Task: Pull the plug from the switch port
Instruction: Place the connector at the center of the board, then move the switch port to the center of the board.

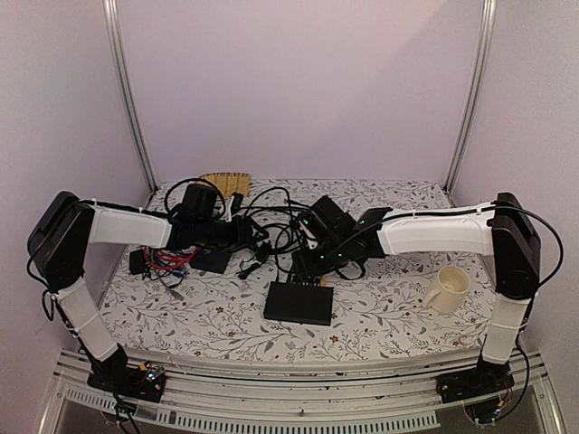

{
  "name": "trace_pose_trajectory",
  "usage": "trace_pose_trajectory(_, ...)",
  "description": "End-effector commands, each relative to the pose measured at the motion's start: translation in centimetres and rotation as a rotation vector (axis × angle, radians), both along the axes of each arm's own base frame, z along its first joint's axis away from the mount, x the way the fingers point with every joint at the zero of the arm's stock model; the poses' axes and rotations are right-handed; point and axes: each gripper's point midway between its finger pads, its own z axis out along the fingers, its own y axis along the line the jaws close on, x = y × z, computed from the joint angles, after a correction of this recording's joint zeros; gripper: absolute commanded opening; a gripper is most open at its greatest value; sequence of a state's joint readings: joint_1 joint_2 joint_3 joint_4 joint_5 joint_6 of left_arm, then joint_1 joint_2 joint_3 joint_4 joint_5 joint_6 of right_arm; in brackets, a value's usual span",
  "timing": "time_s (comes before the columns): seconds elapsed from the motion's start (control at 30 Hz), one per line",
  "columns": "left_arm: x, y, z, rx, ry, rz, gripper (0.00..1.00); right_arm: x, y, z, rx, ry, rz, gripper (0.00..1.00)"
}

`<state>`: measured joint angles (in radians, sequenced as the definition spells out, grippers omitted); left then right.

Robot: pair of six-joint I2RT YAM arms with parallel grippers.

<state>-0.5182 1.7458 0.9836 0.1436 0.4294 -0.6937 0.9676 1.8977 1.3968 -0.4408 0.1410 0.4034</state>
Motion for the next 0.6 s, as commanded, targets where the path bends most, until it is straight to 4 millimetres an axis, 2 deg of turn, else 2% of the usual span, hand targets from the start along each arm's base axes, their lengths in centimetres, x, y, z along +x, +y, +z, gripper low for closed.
trace_pose_trajectory(0.0,0.2,1.6,1.8,-0.018,-0.003,0.051,0.62,-2.1,1.6,1.1,0.045,-0.007,-0.005,0.65)
trace_pose_trajectory(0.27,-0.3,4.3,2.4,0.014,0.011,0.138,0.64,-4.5,6.2,0.4,0.058,0.000,0.079,0.65)
trace_pose_trajectory(0.43,-0.7,5.7,3.4,0.004,-0.004,0.178,0.64,-4.8,8.8,-1.6,0.031,0.017,0.118,0.64)
trace_pose_trajectory(0.57,-1.0,6.4,4.2,-0.016,-0.016,0.191,0.63,-4.8,9.9,-3.5,-0.008,0.028,0.136,0.64)
